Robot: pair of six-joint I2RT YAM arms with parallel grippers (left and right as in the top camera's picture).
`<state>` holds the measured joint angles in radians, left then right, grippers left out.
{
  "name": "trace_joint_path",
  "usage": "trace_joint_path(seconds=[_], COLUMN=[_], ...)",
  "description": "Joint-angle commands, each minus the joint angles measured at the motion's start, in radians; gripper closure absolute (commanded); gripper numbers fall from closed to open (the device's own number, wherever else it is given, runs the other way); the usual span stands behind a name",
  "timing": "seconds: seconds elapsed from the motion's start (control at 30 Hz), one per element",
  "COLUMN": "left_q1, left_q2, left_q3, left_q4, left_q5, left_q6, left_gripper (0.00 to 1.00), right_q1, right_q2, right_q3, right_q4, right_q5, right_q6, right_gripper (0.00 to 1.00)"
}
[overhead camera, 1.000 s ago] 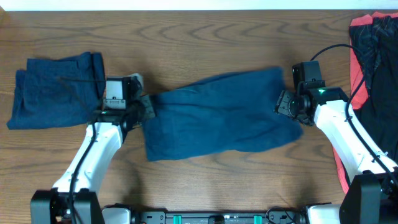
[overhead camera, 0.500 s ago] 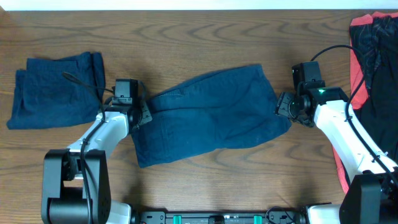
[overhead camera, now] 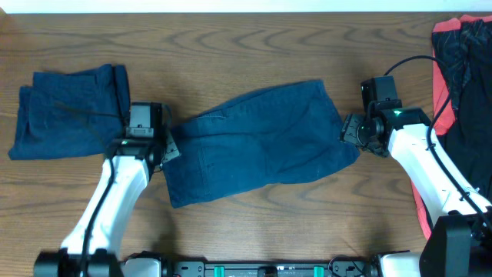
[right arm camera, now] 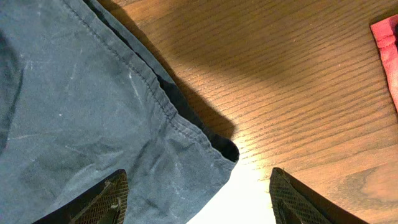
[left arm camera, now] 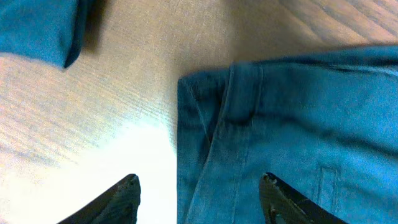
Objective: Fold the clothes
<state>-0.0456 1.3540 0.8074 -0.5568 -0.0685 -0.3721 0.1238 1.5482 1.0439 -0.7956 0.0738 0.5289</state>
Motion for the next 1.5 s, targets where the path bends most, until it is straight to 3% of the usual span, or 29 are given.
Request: trace_joint_path(seconds=[0.0,0.23,0.4,0.5,0.67,0.77,0.83,1.03,1.1,1.13,1.17,1.2,1.27,1.3,1.33,1.47], left_q1=[0.006,0.006,0.006,0.006,0.005,0.005,0.005,0.008,0.017,0.02,0.023,0.023,0.023,0.023,0.023,0.023], left_q2=[-0.011,0.089,0.201,0.266,0.344,0.363,0.362,0.323,0.29,0.271,0.25,0.225,0.181,0.157,0.137,0.061], left_q3=[0.01,-0.062,-0.067,-0.068,-0.068,-0.068,-0.068,-0.051,-0.021,-0.003,0.016,0.042,0.092,0.124,0.152,0.243], left_q4=[-0.043,0.003,0.052,0.103,0.131,0.115,0.1,0.021,-0.043,-0.077,-0.112,-0.155,-0.235,-0.286,-0.33,-0.444], left_q5=[0.069,0.088,0.117,0.236,0.382,0.433,0.444,0.441,0.423,0.422,0.423,0.423,0.423,0.424,0.424,0.424], left_q6=[-0.027,-0.099,-0.097,-0.097,-0.097,-0.097,-0.097,-0.035,-0.016,-0.003,0.011,0.019,0.02,0.02,0.02,0.031], left_gripper=[0.31,0.12,0.11,0.11,0.35,0.62,0.74,0.94,0.94,0.94,0.94,0.94,0.94,0.94,0.94,0.94], right_q1=[-0.005,-0.005,-0.005,-0.005,-0.005,-0.005,-0.005,-0.005,-0.002,0.002,0.008,0.016,0.035,0.049,0.064,0.133], right_q2=[-0.007,-0.007,-0.007,-0.007,-0.007,-0.007,-0.007,-0.007,-0.007,-0.007,-0.007,-0.007,-0.007,-0.007,-0.007,0.003], right_q3=[-0.003,-0.003,-0.003,-0.003,-0.003,-0.003,-0.003,-0.003,-0.003,-0.003,-0.003,-0.003,-0.003,-0.003,-0.003,-0.005], right_q4=[0.0,-0.005,-0.006,-0.009,-0.009,-0.009,-0.008,-0.007,0.0,0.005,0.011,0.022,0.042,0.054,0.068,0.121], right_q5=[-0.003,-0.003,-0.003,-0.003,-0.003,-0.003,-0.003,-0.007,-0.043,-0.089,-0.154,-0.239,-0.34,-0.351,-0.351,-0.367], right_q6=[-0.014,-0.014,-0.015,-0.015,-0.015,-0.015,-0.015,-0.034,-0.089,-0.147,-0.228,-0.337,-0.441,-0.444,-0.444,-0.444], right_gripper=[0.29,0.28,0.28,0.28,0.28,0.29,0.28,0.28,0.29,0.33,0.49,0.57,0.67,0.88,0.99,0.99])
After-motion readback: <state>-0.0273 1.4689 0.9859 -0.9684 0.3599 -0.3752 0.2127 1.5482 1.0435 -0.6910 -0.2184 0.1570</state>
